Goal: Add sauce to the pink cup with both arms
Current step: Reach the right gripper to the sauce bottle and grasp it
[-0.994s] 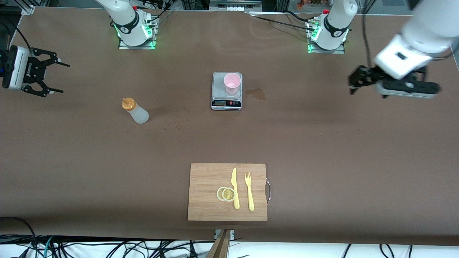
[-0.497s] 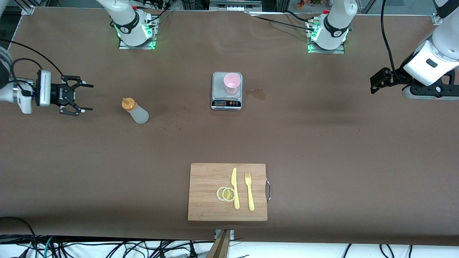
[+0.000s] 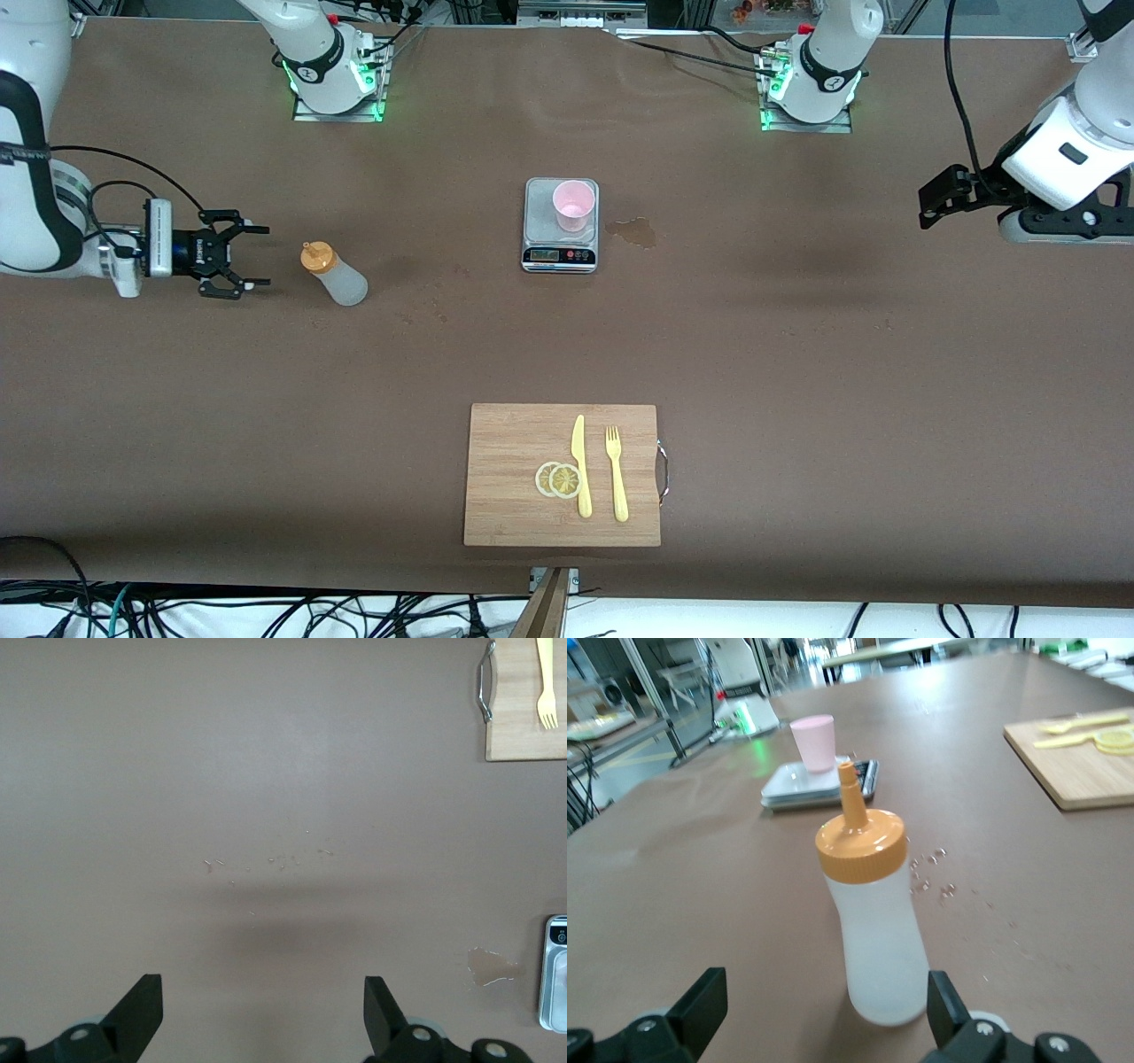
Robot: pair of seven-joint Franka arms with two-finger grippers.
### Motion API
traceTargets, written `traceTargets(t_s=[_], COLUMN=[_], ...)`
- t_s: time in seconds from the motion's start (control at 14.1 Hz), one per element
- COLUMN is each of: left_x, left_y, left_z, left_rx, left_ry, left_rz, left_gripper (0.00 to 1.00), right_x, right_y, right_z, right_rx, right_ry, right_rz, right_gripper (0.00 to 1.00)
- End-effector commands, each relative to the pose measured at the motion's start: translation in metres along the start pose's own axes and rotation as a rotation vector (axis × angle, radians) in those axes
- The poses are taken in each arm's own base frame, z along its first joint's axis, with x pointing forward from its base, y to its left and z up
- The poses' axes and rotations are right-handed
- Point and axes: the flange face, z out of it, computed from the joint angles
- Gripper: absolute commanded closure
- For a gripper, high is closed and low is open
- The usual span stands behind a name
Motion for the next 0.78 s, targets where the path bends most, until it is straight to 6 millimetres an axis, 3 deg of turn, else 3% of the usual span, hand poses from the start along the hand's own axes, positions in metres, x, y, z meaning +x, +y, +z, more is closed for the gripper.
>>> traceTargets(t_s=[0.0, 0.21, 0.43, 0.71], left_x=[-0.001, -0.003, -0.004, -0.003], left_y=[-0.008, -0.009, -0.010, -0.008], left_z=[-0.010, -0.010, -0.009, -0.007], left_rx=[-0.013, -0.012, -0.015, -0.021], left_ry=[-0.012, -0.024, -0.034, -0.039], left_rz=[-0.019, -0.018, -0.020, -0.018], left_gripper=[0.00, 0.00, 0.00, 0.00], right_x=[-0.024, -0.040, -0.038, -0.027], right_y=[-0.007, -0.003, 0.003, 0.010], right_z=[0.026, 0.057, 0.081, 0.086], right_rx=[-0.004, -0.006, -0.004, -0.015], right_ry=[0.089, 0.147, 0.206, 0.256], right_rz=[-0.044, -0.072, -0.078, -0.095], right_gripper=[0.00, 0.00, 0.00, 0.00])
